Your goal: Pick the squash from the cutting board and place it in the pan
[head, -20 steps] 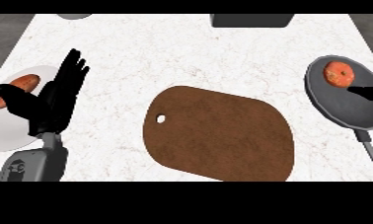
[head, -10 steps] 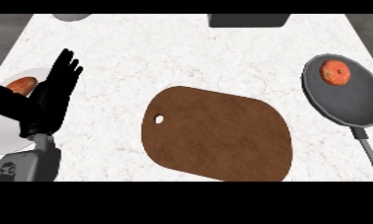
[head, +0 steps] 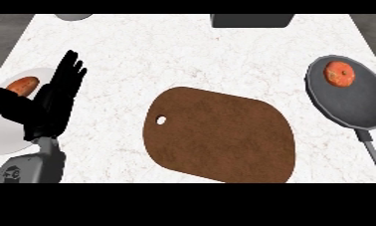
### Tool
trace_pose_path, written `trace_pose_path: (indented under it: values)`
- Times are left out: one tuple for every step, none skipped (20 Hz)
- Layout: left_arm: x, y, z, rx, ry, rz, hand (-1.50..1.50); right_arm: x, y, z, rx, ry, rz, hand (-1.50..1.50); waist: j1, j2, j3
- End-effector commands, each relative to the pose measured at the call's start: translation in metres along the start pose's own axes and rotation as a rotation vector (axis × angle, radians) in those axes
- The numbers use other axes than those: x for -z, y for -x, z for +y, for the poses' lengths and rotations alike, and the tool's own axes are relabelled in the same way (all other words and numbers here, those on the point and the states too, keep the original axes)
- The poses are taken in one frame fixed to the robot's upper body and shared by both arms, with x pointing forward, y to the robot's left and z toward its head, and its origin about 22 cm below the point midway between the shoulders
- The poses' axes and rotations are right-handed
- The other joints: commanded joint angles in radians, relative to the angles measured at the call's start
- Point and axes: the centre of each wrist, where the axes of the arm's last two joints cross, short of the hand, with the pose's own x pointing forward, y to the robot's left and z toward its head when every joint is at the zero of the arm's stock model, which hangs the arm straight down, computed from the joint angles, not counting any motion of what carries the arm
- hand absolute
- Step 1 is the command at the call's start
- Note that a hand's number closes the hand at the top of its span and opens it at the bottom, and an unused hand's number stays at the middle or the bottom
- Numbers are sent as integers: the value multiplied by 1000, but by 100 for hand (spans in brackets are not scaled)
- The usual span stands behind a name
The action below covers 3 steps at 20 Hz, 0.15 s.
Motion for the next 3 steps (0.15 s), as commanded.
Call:
trace_pose_path:
  values:
    - [6, 10, 8, 3, -23, -2, 0, -25, 1, -25, 56, -58, -84, -150, -6, -1, -2]
    - [3, 8, 4, -4, 6, 15, 0, -15, 3, -11, 41, -57, -88, -150, 1, 0, -1]
    - [0, 2, 5, -4, 2, 1, 0, -39, 13, -24, 47, -62, -71, -150, -1, -1, 0]
